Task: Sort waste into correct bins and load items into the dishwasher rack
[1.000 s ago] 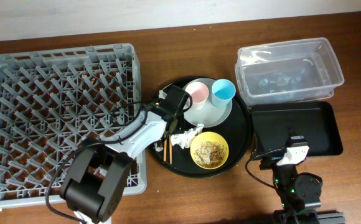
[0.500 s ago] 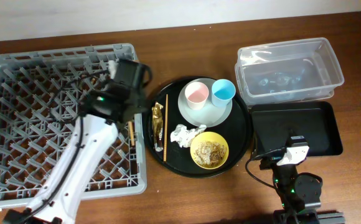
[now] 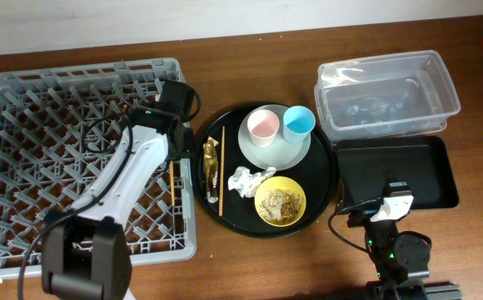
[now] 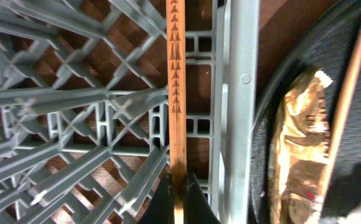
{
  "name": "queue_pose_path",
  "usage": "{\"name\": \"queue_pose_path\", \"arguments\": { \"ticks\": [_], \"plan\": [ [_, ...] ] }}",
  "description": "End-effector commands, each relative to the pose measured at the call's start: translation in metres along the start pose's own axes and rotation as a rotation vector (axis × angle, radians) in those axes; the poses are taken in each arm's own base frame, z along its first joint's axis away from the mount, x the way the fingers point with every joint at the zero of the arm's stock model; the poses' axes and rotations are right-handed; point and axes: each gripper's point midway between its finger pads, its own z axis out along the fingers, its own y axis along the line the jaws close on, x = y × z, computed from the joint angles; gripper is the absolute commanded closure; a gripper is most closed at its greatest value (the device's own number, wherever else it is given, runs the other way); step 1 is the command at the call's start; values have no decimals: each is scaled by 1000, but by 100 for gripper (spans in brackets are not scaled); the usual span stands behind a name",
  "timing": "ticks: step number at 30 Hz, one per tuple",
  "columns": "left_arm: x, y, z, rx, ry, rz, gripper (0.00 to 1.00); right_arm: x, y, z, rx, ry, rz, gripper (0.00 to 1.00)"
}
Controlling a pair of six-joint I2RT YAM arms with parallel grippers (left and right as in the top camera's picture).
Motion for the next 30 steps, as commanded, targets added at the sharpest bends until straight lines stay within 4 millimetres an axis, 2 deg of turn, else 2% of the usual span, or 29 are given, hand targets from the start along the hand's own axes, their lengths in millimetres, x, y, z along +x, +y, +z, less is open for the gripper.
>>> {"name": "queue_pose_path", "arguments": {
  "ticks": [1,3,7,11,12,14,18,19,21,25,30],
  "plan": [
    [6,-5,19,-1,41,22,100,2,2,0,-11,2,3,1],
    [5,-7,29,-2,45,22,100,2,2,0,-11,2,4,1],
    [3,-7,30,-2,39,19,99,2,2,0,-11,2,3,1],
    [2,-7,30,-2,37,18,86,2,2,0,-11,2,3,1],
    [0,-6,28,-7,30,18,77,2,2,0,-11,2,3,1],
    [-8,-6,18,-1,11,13,63,2,2,0,-11,2,3,1],
    [-38,-5,-37,34,-85,-6,58,2,2,0,-11,2,3,1],
    [-40,-9,-48,55,-105,-5,58,2,2,0,-11,2,4,1],
    [-35,-32,-64,143,-115,27,55,2,2,0,-11,2,3,1],
    [-22,-65,-74,188,-109,88,53,2,2,0,-11,2,3,1],
    [-12,-93,-80,216,-112,99,54,2,2,0,-11,2,4,1]
  ]
}}
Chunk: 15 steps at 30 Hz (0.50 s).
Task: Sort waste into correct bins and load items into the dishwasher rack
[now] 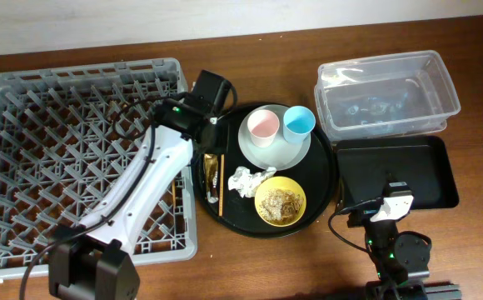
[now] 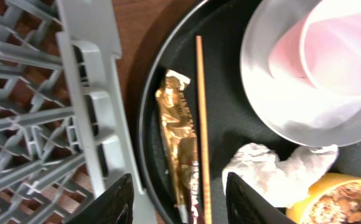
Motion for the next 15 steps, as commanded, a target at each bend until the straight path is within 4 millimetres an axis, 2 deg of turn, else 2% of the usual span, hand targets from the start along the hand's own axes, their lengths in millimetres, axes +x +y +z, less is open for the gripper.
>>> {"name": "queue_pose_path", "arguments": {
  "ticks": [1,4,8,11,15],
  "plan": [
    [-4,-20,-5,36,-26,-42,55,2,2,0,-10,2,4,1],
    [1,-25,9,41,16,-57,63,2,2,0,-11,2,3,1],
    [18,-36,45,54,119,-42,74,2,2,0,-11,2,3,1],
    [32,-39,75,45,198,-35,75,2,2,0,-10,2,3,1],
    [43,-40,96,30,247,-30,75,2,2,0,-10,2,3,1]
  ]
}}
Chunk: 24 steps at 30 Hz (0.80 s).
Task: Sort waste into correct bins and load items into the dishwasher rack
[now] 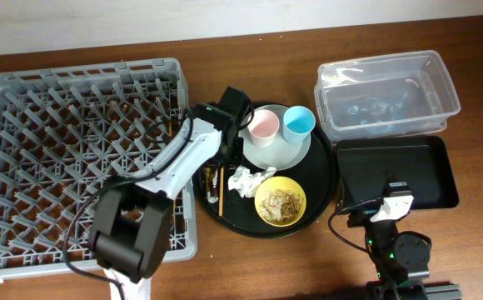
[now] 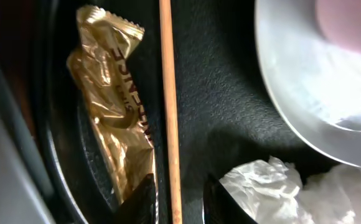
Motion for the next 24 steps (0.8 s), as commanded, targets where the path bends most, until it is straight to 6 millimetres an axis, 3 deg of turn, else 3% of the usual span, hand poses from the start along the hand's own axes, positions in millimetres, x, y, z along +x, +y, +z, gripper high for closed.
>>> {"name": "queue_pose_path", "arguments": {
  "ticks": [1,7,15,18,19,20,21,24],
  "plan": [
    [-3,-8,13,15,14,-7,75,2,2,0,-10,2,3,1],
    [1,-9,40,9,55,-6,75,2,2,0,-10,2,3,1],
    [-1,-10,45,10,51,-6,75,2,2,0,-10,2,3,1],
    [5,-9,61,-1,77,-5,76,2,2,0,-10,2,3,1],
    [7,-8,66,-4,84,-5,78,2,2,0,-10,2,4,1],
    [9,-7,67,-6,89,-5,92,2,2,0,-10,2,3,1],
    [9,-8,67,-5,88,-5,100,2,2,0,-10,2,3,1],
    [-5,-11,52,11,48,-5,100,2,2,0,-10,2,3,1]
  ]
}}
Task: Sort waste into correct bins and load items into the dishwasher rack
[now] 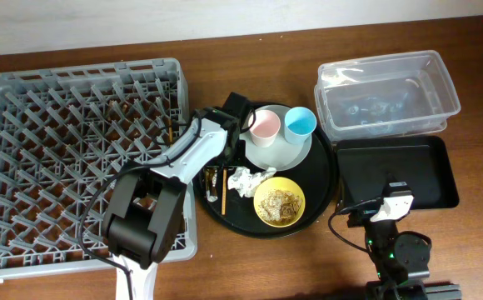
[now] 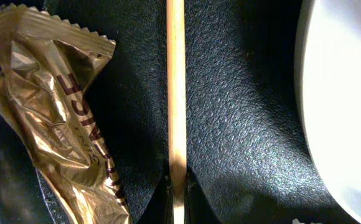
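Observation:
On the round black tray (image 2: 249, 93) lies a wooden chopstick (image 2: 176, 87), and my left gripper (image 2: 177, 202) is shut on its near part, low over the tray. A crumpled gold wrapper (image 2: 50, 112) sits just left of the chopstick, and the white plate (image 2: 348, 93) is on the right. In the overhead view the left arm reaches from the grey rack (image 1: 75, 158) onto the tray, over the chopstick (image 1: 222, 193). The right gripper (image 1: 390, 208) rests folded at the front right; its jaws are too small to read.
The plate (image 1: 296, 150) carries a pink cup (image 1: 263, 125) and a blue cup (image 1: 299, 122). A crumpled tissue (image 1: 243, 179) and a yellow bowl of food (image 1: 279, 201) sit nearer. A clear bin (image 1: 387, 92) and a black bin (image 1: 400, 171) stand at the right.
My left gripper was open with its fingers on either side of the chopstick on the tray. It is now lower and shut on that chopstick. The right arm has not moved.
My left gripper was shut on a chopstick over the rack's right edge. Then it was open above the tray, with that chopstick left in the rack. It then stood open astride the second chopstick beside the wrapper, and now grips it.

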{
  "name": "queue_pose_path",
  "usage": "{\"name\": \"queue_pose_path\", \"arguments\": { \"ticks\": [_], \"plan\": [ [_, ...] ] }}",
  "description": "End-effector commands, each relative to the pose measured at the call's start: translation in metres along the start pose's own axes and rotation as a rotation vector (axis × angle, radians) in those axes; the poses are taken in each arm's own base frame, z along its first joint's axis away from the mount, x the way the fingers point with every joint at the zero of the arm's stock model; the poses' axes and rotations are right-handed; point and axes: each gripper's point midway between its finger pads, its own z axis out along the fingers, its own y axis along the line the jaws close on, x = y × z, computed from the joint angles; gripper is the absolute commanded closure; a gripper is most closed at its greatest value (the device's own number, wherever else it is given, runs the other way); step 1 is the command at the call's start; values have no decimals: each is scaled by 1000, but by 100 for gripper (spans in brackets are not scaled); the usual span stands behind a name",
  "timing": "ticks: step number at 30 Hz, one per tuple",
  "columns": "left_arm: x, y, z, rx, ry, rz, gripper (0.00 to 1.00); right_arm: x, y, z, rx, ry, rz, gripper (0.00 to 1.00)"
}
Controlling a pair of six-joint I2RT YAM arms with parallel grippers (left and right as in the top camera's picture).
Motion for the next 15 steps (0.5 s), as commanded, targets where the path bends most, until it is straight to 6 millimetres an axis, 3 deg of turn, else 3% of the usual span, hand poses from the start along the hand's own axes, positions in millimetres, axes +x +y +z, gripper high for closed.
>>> {"name": "queue_pose_path", "arguments": {
  "ticks": [1,3,5,8,13,15],
  "plan": [
    [-9,-7,-5,24,-8,10,100,2,2,0,-11,2,3,1],
    [-24,-7,-34,43,-59,5,100,2,2,0,-11,2,3,1],
    [-39,-1,-83,72,-138,-18,100,2,2,0,-11,2,3,1],
    [-42,22,-116,44,-194,-30,100,2,2,0,-11,2,3,1],
    [-26,90,-119,-104,-108,-92,100,2,2,0,-11,2,3,1],
    [-25,103,-118,-115,-91,-91,100,2,2,0,-11,2,3,1]
  ]
}}
